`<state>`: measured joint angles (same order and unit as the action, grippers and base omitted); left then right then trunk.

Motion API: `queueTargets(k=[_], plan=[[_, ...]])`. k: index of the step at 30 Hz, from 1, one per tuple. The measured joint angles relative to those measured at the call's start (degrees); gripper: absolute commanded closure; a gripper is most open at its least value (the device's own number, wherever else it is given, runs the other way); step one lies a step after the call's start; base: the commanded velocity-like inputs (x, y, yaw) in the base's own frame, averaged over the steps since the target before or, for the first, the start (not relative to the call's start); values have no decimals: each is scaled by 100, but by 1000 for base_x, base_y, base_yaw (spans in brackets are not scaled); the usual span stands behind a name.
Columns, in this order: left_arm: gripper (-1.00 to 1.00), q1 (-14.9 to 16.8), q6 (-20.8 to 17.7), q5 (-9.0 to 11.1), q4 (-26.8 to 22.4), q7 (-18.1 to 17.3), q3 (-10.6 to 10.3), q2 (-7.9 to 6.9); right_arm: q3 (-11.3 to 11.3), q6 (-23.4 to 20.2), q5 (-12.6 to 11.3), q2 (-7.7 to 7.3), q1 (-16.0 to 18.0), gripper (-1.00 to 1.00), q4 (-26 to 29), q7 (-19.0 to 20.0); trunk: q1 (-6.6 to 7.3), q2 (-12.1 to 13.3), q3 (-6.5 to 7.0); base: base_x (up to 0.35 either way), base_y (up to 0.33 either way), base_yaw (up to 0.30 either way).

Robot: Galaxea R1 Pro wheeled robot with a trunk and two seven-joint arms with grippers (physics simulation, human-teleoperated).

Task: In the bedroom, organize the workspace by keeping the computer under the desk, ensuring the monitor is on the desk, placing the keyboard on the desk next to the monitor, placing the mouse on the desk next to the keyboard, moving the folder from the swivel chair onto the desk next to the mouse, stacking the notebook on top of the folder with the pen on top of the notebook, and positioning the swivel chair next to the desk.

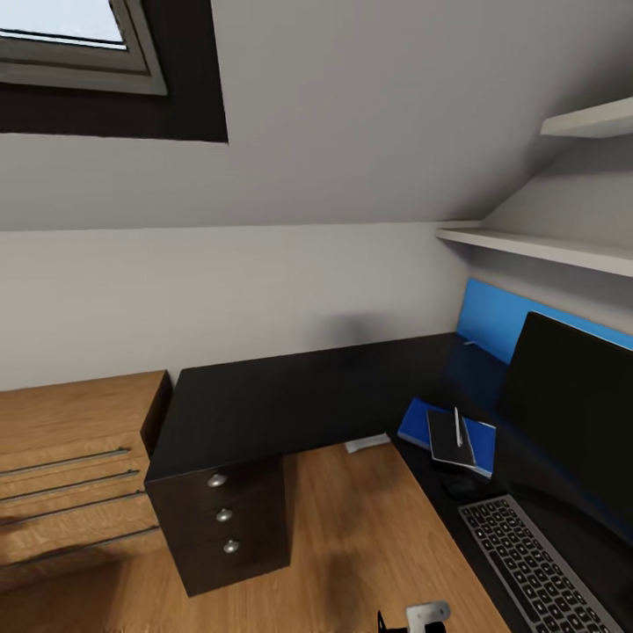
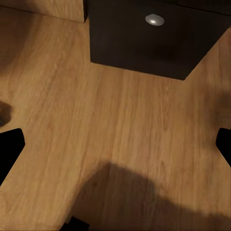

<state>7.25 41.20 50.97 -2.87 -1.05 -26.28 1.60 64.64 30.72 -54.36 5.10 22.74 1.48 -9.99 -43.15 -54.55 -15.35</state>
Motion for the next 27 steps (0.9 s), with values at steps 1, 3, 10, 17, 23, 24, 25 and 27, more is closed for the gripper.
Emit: queueTargets(k=[1, 3, 10, 17, 23, 24, 25, 27], plan=[[-100, 0, 1, -5, 0, -2, -5, -6, 0, 1, -6, 0, 0, -100, 1, 0, -1, 0, 3, -241, 0, 63], [-100, 0, 3, -13, 0, -4, -11, -13, -2, 2, -12, -2, 0, -100, 2, 0, -1, 0, 7, -274, -13, 36], [-100, 0, 15, -35, 0, -6, -15, -19, 0, 8, -13, 0, 0, -100, 4, 0, 1, 0, 11, -190, -128, 12], [-100, 0, 25, 10, 0, 0, 2, -39, 0, 5, -18, 0, 0, -100, 5, 0, 1, 0, 11, -22, -186, 29], [-100, 1, 21, 38, 22, 24, 23, -250, 5, 1, -16, 7, 0, -100, 6, 1, 1, -1, -9, -2, -28, 181], [-100, 1, 20, 37, 36, 24, 20, -257, 10, -1, -15, 13, 0, -100, 6, 1, 1, -1, -14, -1, -7, 222], [-100, 1, 18, 39, 66, 25, 24, -266, 17, -3, -13, 33, 1, -100, 5, 1, 2, 0, -19, 0, -5, 224], [-100, 1, 18, 37, 96, 21, 22, -267, 19, -11, -8, 82, 0, -100, 4, 1, 2, 0, -29, 0, -3, 229]])
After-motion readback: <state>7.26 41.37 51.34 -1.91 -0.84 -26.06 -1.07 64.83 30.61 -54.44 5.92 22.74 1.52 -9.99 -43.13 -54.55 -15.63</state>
